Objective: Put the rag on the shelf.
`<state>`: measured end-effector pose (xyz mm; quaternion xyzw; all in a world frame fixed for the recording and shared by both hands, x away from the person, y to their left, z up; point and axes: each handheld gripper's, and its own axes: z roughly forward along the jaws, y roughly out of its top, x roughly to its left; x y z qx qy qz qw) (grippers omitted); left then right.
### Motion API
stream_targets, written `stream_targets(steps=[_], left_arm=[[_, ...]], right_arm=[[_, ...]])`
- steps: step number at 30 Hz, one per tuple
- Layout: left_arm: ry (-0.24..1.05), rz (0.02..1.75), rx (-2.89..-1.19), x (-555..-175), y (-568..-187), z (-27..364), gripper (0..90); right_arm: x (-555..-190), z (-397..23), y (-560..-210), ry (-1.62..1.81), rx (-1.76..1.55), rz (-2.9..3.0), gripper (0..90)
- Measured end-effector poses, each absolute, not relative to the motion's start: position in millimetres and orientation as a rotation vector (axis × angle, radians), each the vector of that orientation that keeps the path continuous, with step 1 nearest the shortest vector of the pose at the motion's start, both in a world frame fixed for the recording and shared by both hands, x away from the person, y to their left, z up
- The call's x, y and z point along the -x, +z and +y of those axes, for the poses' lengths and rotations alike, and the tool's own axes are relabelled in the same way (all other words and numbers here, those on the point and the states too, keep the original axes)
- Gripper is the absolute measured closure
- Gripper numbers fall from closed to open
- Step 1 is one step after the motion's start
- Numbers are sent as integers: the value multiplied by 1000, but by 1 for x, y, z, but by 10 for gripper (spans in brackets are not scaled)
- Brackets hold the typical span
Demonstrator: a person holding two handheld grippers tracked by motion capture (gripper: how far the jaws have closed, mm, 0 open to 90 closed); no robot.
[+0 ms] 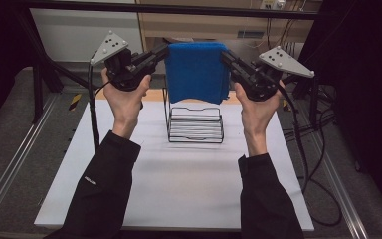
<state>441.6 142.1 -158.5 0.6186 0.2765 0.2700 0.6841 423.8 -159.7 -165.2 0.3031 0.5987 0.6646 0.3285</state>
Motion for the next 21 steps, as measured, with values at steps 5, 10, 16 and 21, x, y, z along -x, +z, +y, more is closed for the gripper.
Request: stream_targets(steps=[5, 10, 16, 21], left_arm=[[616, 624, -1384, -449, -155, 140, 874], [601, 641, -1370, -458, -153, 140, 874], [609, 650, -1368, -466, -150, 137, 874], [618, 656, -1361, -472, -149, 136, 874]], right_arm=[[-432, -160, -161, 1740, -795, 1557, 839], [-440, -159, -161, 1731, -793, 1556, 839], [-447, -160, -158, 1734, -780, 1544, 838], [-455, -160, -154, 1730, -786, 1543, 838]])
